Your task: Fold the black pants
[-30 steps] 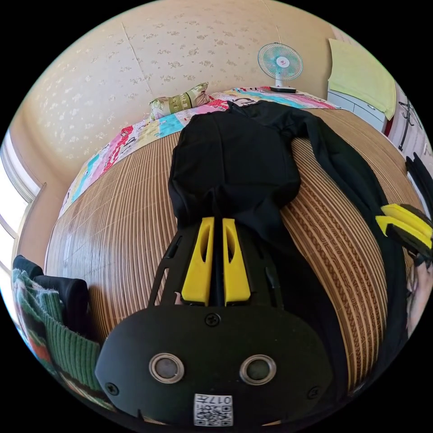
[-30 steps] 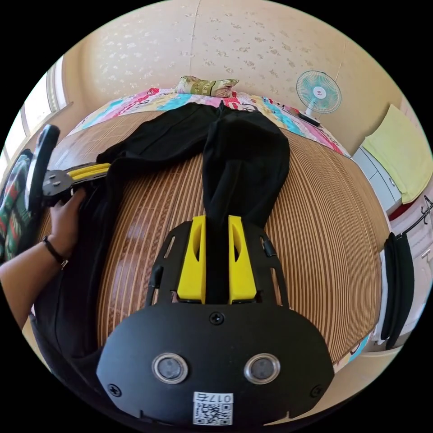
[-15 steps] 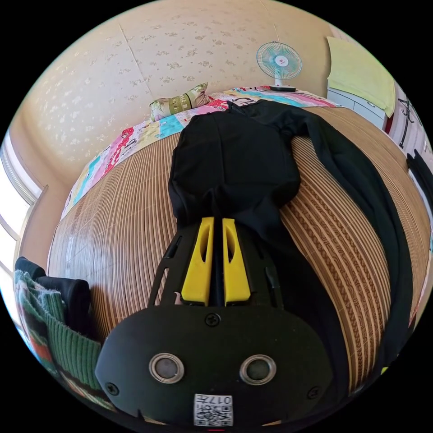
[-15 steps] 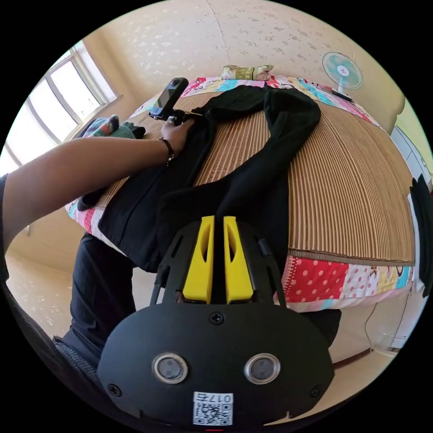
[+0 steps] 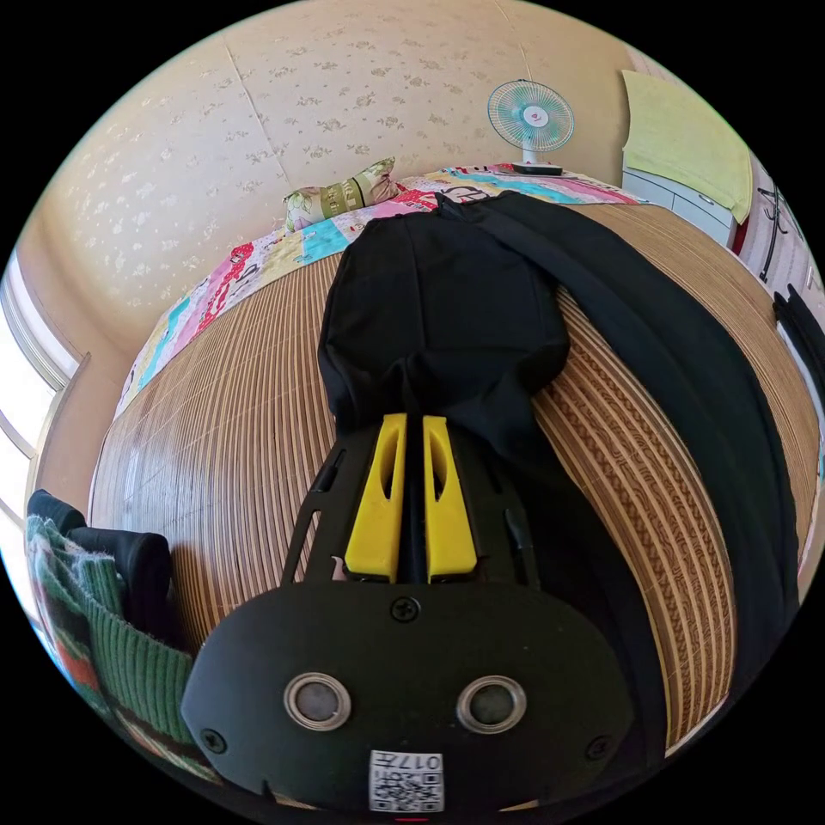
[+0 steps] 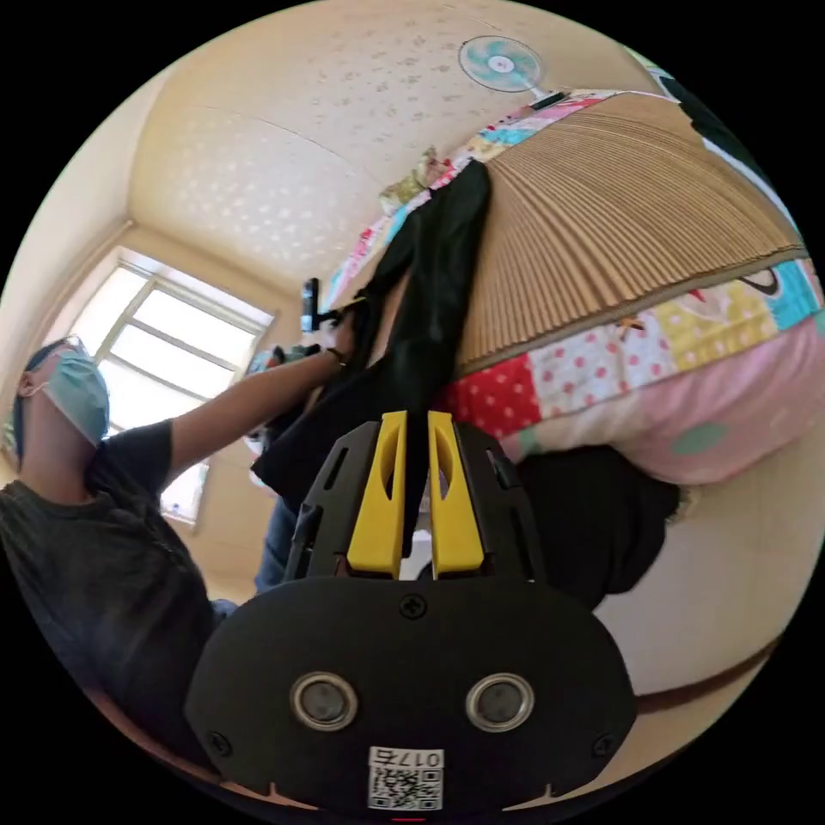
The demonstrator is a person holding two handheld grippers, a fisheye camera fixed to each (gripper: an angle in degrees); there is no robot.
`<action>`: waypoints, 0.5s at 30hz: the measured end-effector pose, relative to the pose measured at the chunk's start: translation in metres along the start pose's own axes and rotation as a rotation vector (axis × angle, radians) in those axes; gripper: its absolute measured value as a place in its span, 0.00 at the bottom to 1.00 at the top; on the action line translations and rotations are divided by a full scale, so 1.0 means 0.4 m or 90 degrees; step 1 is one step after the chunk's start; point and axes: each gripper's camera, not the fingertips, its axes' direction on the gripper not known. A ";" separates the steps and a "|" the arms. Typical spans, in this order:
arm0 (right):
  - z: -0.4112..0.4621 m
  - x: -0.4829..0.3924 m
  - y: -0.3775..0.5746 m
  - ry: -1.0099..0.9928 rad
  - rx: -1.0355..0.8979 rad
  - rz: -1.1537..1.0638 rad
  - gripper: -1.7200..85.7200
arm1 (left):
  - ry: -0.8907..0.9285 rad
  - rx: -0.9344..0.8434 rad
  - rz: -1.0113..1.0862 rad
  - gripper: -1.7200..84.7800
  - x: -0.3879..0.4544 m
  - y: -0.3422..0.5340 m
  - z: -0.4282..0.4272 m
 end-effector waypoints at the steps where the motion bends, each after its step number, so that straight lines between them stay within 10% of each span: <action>1: -0.020 -0.008 0.020 0.051 0.030 0.000 0.06 | 0.001 0.000 0.000 0.06 -0.005 0.004 -0.002; 7: -0.009 -0.093 0.061 0.219 0.107 -0.114 0.13 | 0.003 0.000 -0.001 0.06 -0.026 0.020 -0.011; 15: 0.052 0.015 -0.051 0.043 -0.056 -0.086 0.07 | 0.010 0.000 -0.002 0.06 -0.053 0.035 -0.025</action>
